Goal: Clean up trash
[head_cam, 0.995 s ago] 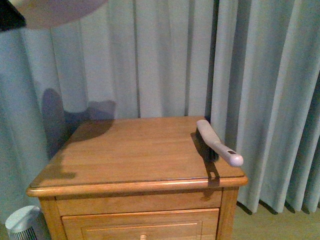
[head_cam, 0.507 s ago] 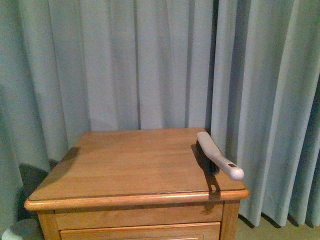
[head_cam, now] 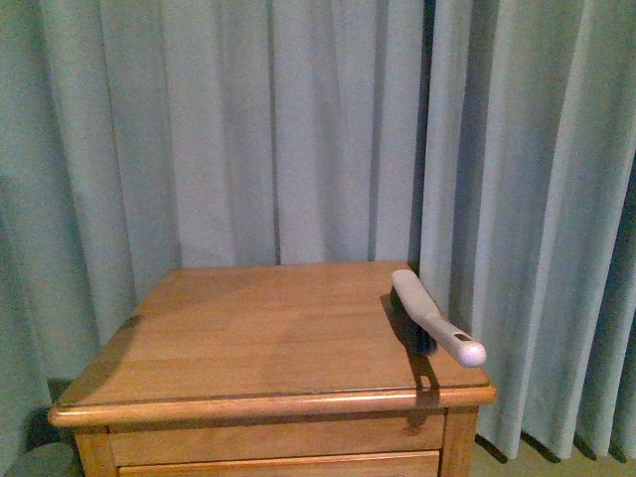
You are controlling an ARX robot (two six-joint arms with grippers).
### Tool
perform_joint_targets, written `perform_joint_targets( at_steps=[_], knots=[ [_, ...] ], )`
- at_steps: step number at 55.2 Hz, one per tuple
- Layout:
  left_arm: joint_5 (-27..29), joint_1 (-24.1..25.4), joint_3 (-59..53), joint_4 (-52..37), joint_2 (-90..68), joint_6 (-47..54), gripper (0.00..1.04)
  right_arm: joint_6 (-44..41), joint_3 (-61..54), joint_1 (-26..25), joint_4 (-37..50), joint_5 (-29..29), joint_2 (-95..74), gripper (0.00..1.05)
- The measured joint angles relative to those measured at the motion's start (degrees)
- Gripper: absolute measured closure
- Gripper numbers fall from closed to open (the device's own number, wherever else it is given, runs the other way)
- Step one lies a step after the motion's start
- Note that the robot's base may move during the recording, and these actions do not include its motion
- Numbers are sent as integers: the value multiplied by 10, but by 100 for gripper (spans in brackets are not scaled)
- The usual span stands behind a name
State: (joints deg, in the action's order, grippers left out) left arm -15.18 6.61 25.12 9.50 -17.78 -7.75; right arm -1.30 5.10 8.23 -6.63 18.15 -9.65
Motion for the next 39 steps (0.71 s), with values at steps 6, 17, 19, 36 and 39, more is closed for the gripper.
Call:
perform_joint_targets(
  at_steps=[6,17,19,36,39],
  knots=[
    [-2,0,0,0,2,-1,77,22,66,56,8,-7,-109,7],
    [-1,1,0,0,2,-3,77,92,281,90,-20,-66,-337,7],
    [-1,1,0,0,2,-4,77,106,330,99,-35,-75,-388,7],
    [-2,1,0,0,2,-5,77,194,639,129,-170,-130,-734,7],
    [-2,1,0,0,2,-5,77,196,676,131,-189,-131,-780,7]
  ],
)
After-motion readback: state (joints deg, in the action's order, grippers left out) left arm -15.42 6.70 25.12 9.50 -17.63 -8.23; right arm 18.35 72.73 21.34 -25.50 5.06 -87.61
